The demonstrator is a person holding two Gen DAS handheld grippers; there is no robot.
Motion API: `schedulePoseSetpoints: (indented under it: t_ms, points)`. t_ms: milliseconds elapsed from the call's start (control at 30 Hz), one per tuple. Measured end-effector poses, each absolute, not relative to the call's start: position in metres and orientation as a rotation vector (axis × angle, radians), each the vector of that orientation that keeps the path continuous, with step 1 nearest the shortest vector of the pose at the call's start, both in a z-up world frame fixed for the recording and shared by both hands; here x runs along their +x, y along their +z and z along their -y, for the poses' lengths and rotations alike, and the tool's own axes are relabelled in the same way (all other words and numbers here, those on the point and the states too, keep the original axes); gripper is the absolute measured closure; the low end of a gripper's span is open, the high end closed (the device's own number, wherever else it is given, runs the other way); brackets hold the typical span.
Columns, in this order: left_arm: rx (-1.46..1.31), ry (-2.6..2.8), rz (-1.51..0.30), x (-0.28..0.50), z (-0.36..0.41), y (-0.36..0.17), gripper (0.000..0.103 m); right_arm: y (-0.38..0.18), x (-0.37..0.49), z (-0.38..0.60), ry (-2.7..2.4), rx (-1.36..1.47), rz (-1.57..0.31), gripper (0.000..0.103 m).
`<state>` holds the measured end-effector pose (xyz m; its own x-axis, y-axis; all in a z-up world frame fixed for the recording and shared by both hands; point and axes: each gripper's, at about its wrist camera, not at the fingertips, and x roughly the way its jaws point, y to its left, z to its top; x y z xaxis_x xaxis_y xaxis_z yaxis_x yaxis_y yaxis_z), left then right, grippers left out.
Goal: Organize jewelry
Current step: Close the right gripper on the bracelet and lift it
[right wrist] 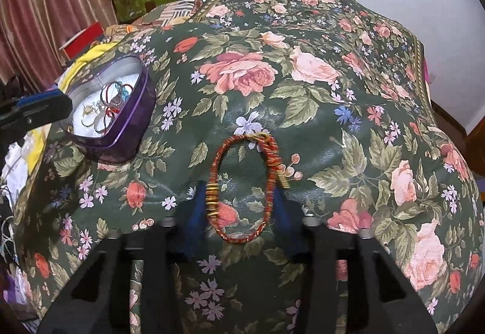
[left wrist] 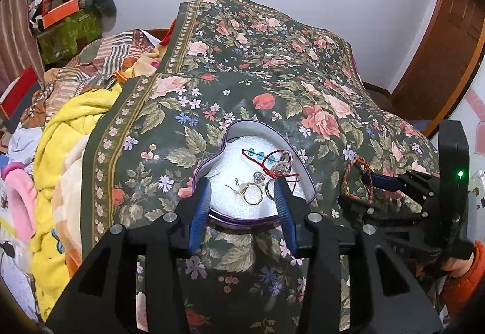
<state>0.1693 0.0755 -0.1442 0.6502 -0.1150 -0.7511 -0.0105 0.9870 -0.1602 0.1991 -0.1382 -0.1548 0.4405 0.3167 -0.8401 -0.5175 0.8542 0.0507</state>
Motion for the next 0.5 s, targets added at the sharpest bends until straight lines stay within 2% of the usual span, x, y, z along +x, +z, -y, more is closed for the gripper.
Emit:
schedulePoseSetpoints:
  t_ms: [100,267,367,500]
  points:
    - [-0.150,-0.054,-0.863,0.167,-0.075,-0.143,0.061,-0.154,0.202,0.143,0.542,-0.176,-1.008,0.092]
    - [-0.148,-0.054,-0.852,0.161,-0.074,-0.135,0.060,-0.144,0.199,0.143,0.558,-0.144,-0.998,0.094]
    - [-0.132,-0.048,-0.830,0.155,-0.074,-0.128,0.049,-0.130,0.194,0.139,0.571,-0.142,-0.962,0.095]
    - [-0.109,-0.031,-0.805,0.147,-0.077,-0.118,0.047,-0.105,0.189,0.128,0.606,-0.138,-0.901,0.095]
